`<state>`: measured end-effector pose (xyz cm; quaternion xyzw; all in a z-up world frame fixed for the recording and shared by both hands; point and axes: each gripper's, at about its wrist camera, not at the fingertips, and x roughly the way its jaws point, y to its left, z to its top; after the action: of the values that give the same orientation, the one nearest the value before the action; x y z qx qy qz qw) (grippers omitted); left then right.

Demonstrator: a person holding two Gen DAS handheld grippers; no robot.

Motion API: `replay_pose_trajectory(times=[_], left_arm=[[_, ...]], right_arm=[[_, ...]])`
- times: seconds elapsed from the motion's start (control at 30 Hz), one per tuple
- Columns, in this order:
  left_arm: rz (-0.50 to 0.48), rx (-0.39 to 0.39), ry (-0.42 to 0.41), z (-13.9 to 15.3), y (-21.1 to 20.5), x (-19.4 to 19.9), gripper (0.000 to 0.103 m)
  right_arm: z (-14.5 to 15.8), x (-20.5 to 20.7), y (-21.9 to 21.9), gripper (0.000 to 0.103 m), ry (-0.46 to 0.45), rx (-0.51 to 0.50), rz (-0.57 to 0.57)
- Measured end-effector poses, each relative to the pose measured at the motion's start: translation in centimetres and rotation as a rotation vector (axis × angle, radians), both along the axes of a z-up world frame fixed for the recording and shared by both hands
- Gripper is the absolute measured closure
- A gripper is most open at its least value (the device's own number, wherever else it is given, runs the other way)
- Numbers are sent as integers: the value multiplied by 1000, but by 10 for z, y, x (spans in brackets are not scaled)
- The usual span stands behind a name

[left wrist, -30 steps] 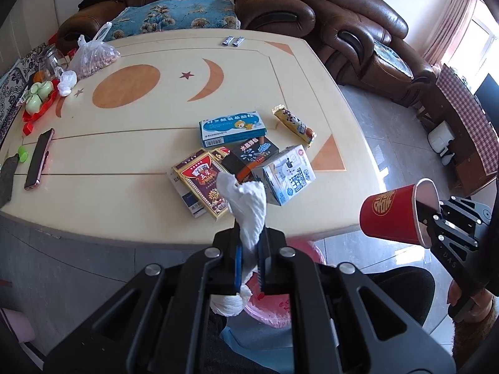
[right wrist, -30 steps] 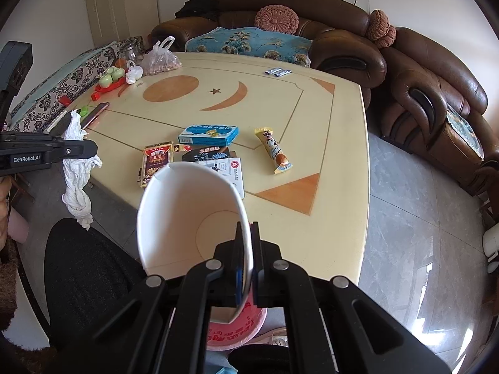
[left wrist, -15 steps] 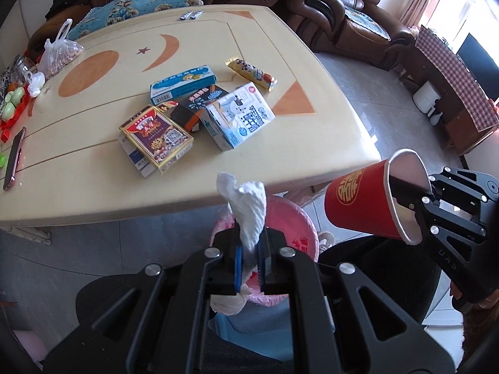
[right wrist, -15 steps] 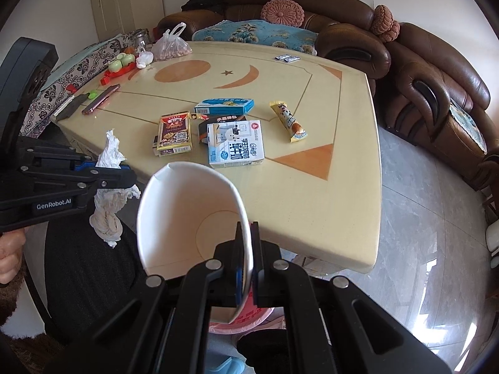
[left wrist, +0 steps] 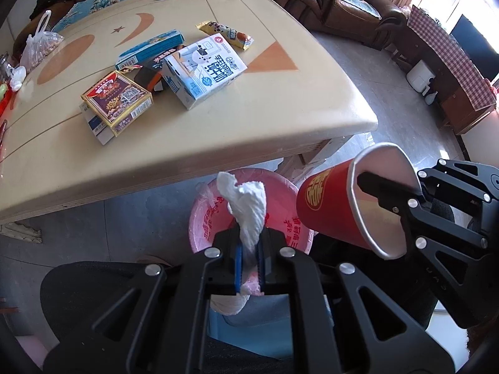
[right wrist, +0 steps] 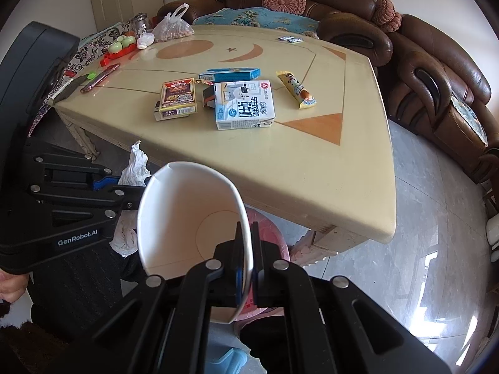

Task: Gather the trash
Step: 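Carry the tissue and red cup with both tools over the pink trash bin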

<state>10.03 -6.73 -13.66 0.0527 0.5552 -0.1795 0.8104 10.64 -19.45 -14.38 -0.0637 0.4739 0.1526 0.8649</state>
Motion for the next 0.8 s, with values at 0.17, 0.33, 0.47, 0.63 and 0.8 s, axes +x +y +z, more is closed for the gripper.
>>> replay_pose_trajectory(times=[0.17,0.33,0.47,0.63,0.8], left_arm=[[-12,16,20,-17,-7,-2,95],[-20,21,58,-38,-11,0,95],[-27,33,75,-54,-16,1,95],[-19,12,110,-74,-18,5,95],[-4,31,140,-97,-19,7,95]], right_arm=[[-16,-1,0,99,22,-3,-5],[-32,1,-2,99,46,1,-16],[-47,4,-2,99,71,11,-28],[-66,5,-3,99,94,10,-42],[-85,8,-2,99,112,8,-54]])
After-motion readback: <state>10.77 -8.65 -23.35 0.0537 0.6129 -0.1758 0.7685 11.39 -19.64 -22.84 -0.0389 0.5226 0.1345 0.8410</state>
